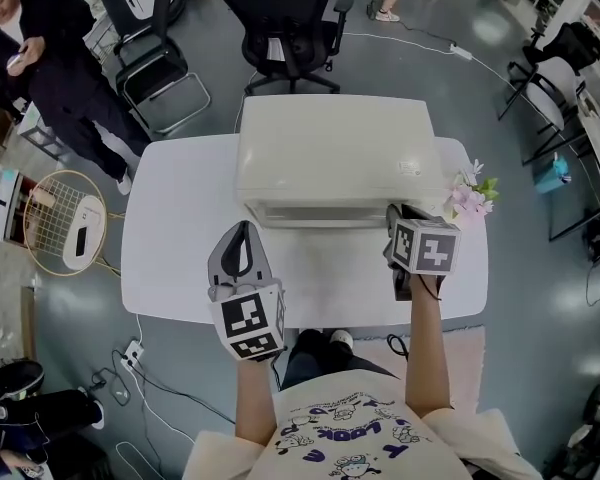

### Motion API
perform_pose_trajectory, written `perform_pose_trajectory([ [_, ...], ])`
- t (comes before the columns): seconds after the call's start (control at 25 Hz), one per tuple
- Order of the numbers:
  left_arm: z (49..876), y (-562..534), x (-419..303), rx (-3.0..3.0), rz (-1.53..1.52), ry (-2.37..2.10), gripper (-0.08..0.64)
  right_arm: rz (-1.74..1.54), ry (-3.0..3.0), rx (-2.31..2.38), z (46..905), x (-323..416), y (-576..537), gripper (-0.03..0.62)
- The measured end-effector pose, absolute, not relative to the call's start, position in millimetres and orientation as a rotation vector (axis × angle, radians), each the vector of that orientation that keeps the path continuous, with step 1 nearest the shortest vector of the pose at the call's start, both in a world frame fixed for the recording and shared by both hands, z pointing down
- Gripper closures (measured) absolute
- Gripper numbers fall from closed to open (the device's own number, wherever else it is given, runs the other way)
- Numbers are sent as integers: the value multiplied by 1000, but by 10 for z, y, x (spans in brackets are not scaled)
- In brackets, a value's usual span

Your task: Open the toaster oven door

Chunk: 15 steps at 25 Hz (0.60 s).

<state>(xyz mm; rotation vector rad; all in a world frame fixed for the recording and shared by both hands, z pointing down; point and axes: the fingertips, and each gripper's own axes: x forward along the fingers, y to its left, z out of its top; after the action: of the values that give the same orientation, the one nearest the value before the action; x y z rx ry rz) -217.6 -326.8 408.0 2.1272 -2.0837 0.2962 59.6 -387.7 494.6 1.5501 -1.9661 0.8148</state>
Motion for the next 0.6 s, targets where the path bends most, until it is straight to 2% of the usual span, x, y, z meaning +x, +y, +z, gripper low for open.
perform_pose_trajectory([
  [0.6, 4112, -2979, -2051, 2109, 310, -2096, 555, 791, -1976, 1526, 4985, 623, -3647, 506],
])
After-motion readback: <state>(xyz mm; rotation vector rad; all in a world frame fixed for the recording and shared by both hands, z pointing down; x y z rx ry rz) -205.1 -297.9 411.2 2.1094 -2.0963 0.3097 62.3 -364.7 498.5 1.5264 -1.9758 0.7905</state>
